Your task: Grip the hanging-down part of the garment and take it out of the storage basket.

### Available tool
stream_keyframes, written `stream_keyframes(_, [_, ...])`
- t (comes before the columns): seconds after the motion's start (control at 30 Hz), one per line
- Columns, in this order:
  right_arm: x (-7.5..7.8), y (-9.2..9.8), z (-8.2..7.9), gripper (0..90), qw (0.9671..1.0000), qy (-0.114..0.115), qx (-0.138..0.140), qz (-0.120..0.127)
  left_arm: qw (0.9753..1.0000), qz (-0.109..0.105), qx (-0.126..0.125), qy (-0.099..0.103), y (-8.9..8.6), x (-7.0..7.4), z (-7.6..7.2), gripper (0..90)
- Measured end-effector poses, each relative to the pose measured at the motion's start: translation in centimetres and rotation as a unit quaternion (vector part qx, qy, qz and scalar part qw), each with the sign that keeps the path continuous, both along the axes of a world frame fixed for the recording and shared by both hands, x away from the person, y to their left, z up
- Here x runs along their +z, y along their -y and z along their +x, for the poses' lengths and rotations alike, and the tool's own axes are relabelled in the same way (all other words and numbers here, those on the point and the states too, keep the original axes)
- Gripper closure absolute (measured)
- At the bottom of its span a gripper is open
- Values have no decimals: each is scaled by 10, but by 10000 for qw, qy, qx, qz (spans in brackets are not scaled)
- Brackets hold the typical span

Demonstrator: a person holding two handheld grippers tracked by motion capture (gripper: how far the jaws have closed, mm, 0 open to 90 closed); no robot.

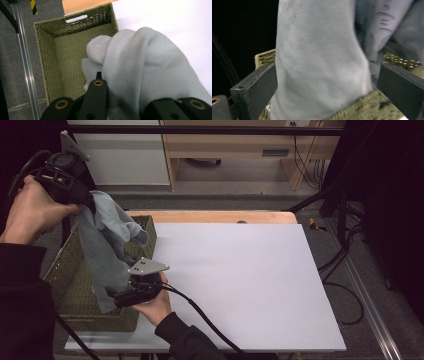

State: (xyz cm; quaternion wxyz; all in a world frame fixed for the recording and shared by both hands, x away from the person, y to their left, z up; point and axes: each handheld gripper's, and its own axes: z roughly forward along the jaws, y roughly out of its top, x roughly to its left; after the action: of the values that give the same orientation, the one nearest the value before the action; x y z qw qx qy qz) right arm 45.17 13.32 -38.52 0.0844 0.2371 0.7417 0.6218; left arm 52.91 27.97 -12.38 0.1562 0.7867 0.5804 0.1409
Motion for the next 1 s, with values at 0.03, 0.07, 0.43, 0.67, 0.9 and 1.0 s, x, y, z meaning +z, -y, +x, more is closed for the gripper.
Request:
stream_keyframes(0.03, [0,-3,1,45,10000,-6,37,-8,10000,-2,1,-3,0,0,0,812])
stream_keyframes(0.07, [-1,-7,2,54,10000,7,64,7,10000,-3,7,8,-1,0,0,813])
stream_keyframes(0.43, [-8,-17,6,749,9995,-120,185,-230,10000,2,13,-17,-3,-4,1,813])
stream_keyframes(0.67, [-4,5,8,875,9994,-119,158,-272,10000,2,20,4,-3,-3,-1,813])
stream_keyframes(0.9, [6,35,6,877,9993,-6,82,-378,10000,-4,12,25,-1,-5,-2,814])
stream_keyframes(1.0, [11,47,5,878,9991,117,62,-394,10000,-26,4,48,0,-5,-4,814])
